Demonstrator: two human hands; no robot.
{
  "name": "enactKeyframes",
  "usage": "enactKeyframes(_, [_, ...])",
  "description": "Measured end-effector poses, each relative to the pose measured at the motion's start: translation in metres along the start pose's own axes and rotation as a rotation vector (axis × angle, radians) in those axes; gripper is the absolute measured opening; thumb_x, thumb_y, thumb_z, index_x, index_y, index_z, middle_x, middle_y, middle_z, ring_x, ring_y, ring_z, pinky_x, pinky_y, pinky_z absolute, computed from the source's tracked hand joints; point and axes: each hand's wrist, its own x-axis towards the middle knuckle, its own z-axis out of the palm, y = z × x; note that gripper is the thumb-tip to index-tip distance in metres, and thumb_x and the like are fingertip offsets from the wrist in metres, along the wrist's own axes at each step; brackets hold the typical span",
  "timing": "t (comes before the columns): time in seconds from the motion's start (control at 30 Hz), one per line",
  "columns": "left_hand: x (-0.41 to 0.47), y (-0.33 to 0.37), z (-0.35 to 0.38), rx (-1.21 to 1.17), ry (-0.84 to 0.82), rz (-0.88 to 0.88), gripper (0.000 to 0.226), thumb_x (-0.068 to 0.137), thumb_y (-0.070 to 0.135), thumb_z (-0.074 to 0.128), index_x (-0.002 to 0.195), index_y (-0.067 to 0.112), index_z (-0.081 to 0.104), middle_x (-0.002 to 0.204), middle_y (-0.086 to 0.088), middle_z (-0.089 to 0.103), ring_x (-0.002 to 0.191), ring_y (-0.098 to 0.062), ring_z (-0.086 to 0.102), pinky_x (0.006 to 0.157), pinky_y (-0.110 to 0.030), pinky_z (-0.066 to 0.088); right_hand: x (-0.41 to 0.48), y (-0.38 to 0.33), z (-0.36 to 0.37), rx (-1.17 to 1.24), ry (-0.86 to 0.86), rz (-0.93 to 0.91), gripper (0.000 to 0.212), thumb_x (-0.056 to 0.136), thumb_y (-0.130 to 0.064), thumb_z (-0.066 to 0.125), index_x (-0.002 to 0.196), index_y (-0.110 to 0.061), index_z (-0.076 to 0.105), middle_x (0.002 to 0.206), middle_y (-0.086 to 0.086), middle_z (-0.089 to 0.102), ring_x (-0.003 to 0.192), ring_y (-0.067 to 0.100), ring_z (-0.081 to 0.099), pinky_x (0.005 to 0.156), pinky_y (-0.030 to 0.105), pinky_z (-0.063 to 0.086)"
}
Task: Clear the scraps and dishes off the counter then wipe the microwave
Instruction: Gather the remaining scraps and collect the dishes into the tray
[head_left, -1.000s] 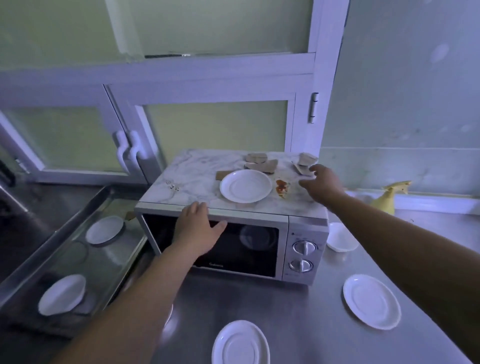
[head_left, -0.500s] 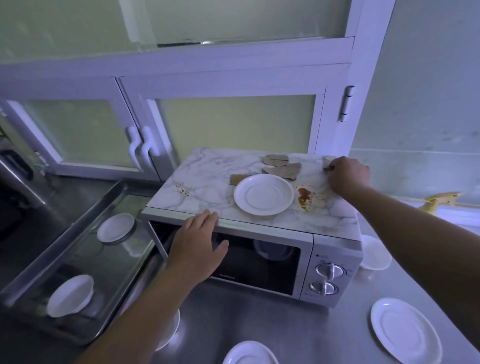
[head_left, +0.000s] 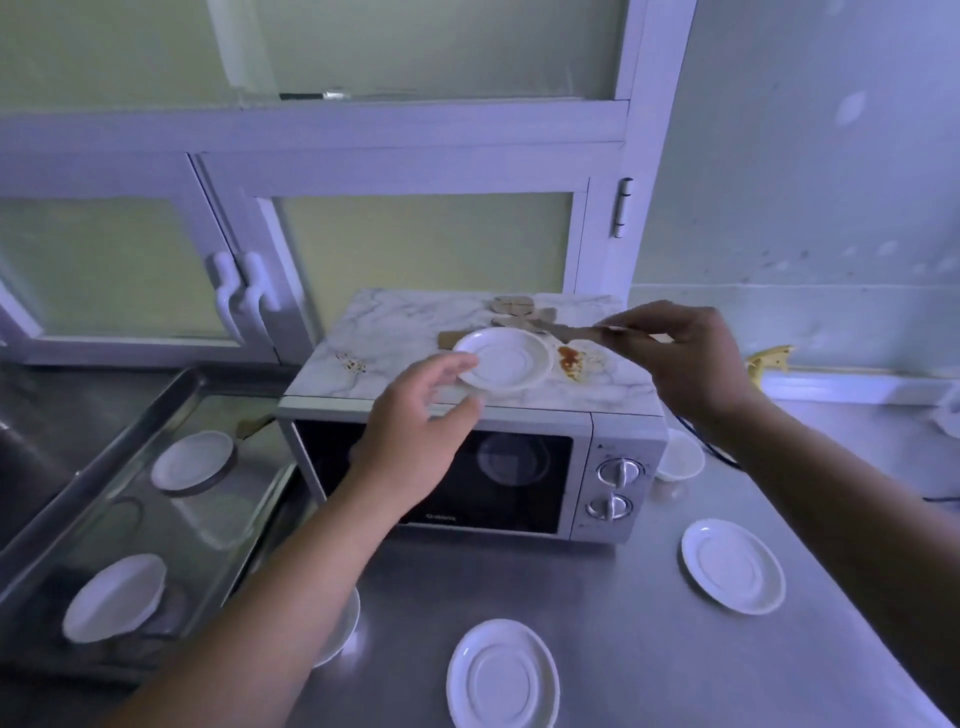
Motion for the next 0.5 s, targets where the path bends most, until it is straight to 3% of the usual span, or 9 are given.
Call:
enactKeyframes(0.13, [-0.015, 0.036, -0.025, -0.092, -0.145, 0.156, 0.04, 0.082, 0.034, 0.074, 0.118, 0.046, 0.063, 0.125, 0.021, 0.062, 0.121, 0.002, 0.053, 0.101, -0.023, 0.042, -0.069, -0.055, 0.009, 0.107, -0.213, -0.027, 0.01, 0.085, -0.002, 0.074, 0.084, -0.01, 0.078, 0.065, 0.019, 0.061, 0.059, 0.02, 0.052, 0.056, 0.027, 0.043])
enactKeyframes(0.2, [-0.027, 0.038, -0.039, -0.157, -0.257, 0.139, 0.033, 0.08, 0.034, 0.075, 0.111, 0.043, 0.067, 0.115, 0.019, 0.067, 0.112, 0.0, 0.06, 0.095, -0.022, 0.046, -0.092, -0.069, 0.017, 0.209, -0.255, 0.034, 0.007, 0.084, 0.003, 0.071, 0.086, -0.001, 0.077, 0.06, 0.023, 0.057, 0.053, 0.024, 0.05, 0.051, 0.03, 0.044])
enactKeyframes(0.37, [-0.063, 0.023, -0.069, -0.678, -0.473, -0.11, 0.019, 0.088, 0.025, 0.065, 0.101, 0.019, 0.077, 0.098, -0.009, 0.075, 0.092, -0.021, 0.07, 0.083, -0.038, 0.059, -0.135, -0.083, 0.044, 0.255, -0.14, 0.178, 0.005, 0.082, 0.004, 0.072, 0.085, 0.008, 0.071, 0.062, 0.023, 0.062, 0.051, 0.028, 0.053, 0.046, 0.03, 0.043])
enactKeyframes(0.43, [-0.078, 0.014, -0.079, -0.884, -0.538, -0.25, 0.026, 0.092, 0.027, 0.057, 0.102, 0.017, 0.078, 0.098, -0.011, 0.074, 0.089, -0.023, 0.072, 0.074, -0.036, 0.059, -0.151, -0.083, 0.057, 0.257, -0.096, 0.226, 0.003, 0.082, 0.002, 0.072, 0.084, 0.005, 0.071, 0.064, 0.023, 0.063, 0.054, 0.03, 0.054, 0.048, 0.031, 0.043])
enactKeyframes(0.5, [-0.095, 0.005, -0.086, -0.93, -0.6, -0.293, 0.027, 0.097, 0.025, 0.054, 0.107, 0.015, 0.076, 0.098, -0.011, 0.074, 0.087, -0.02, 0.072, 0.072, -0.033, 0.059, -0.166, -0.083, 0.071, 0.267, -0.076, 0.271, 0.01, 0.082, -0.001, 0.074, 0.088, 0.006, 0.071, 0.066, 0.018, 0.067, 0.055, 0.028, 0.058, 0.049, 0.03, 0.045])
